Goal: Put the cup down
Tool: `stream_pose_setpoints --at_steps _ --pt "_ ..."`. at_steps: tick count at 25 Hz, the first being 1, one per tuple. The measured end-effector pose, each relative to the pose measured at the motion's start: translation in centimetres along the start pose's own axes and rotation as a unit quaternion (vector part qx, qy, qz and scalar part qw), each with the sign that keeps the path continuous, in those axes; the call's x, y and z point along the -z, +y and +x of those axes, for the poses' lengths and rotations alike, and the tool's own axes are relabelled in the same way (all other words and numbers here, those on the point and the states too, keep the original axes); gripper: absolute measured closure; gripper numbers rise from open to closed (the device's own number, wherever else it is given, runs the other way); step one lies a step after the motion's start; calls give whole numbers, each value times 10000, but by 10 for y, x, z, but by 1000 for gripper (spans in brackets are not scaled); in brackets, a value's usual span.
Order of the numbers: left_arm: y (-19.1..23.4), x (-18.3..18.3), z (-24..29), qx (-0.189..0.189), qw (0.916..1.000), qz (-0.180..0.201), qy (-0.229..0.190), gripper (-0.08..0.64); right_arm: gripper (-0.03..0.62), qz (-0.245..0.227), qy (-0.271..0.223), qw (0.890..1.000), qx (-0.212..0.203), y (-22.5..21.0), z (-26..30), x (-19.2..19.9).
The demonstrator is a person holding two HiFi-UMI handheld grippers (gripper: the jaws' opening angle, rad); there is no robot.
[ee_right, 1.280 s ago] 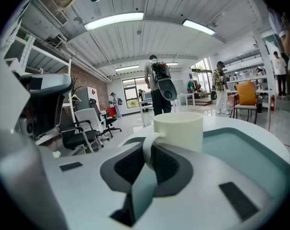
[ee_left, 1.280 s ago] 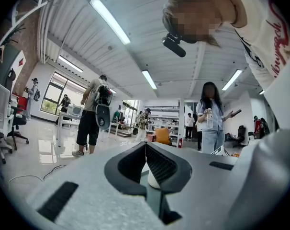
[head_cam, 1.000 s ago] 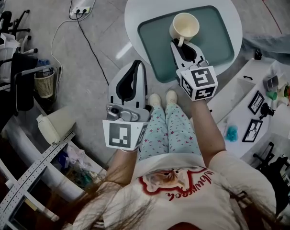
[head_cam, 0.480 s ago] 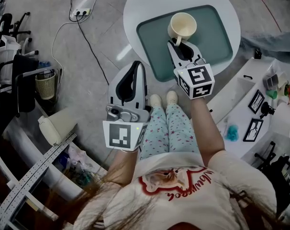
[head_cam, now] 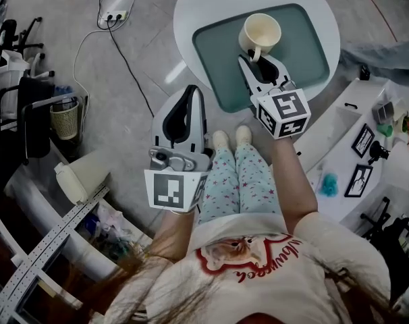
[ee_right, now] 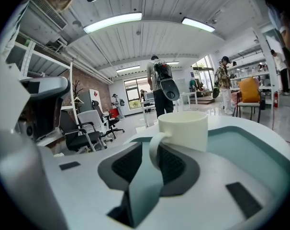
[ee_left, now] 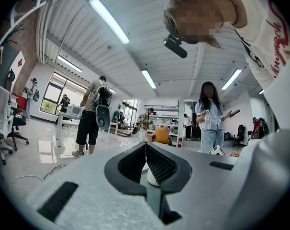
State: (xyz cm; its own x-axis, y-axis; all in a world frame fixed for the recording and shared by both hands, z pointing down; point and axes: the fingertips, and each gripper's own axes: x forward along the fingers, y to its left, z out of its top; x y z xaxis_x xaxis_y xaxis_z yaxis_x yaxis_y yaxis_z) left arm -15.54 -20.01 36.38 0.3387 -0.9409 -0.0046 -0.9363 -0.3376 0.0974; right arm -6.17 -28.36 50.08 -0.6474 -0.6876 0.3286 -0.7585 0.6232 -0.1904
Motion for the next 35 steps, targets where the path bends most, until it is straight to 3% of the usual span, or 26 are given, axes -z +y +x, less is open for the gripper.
stream_pose_setpoints --at_steps 8,18,29,35 --pt "-2 4 -2 21 10000 -27 32 546 522 -82 -229 9997 22 -4 -16 -4" --pt "-10 6 -4 118 9999 -54 45 546 522 -95 35 9999 -26 -10 -34 7" --pt "-26 11 1 267 9996 -53 109 546 517 -216 199 9993 231 -13 -48 14" --pt "-32 15 6 329 9993 -122 128 546 503 257 -38 9996 54 -21 -55 8"
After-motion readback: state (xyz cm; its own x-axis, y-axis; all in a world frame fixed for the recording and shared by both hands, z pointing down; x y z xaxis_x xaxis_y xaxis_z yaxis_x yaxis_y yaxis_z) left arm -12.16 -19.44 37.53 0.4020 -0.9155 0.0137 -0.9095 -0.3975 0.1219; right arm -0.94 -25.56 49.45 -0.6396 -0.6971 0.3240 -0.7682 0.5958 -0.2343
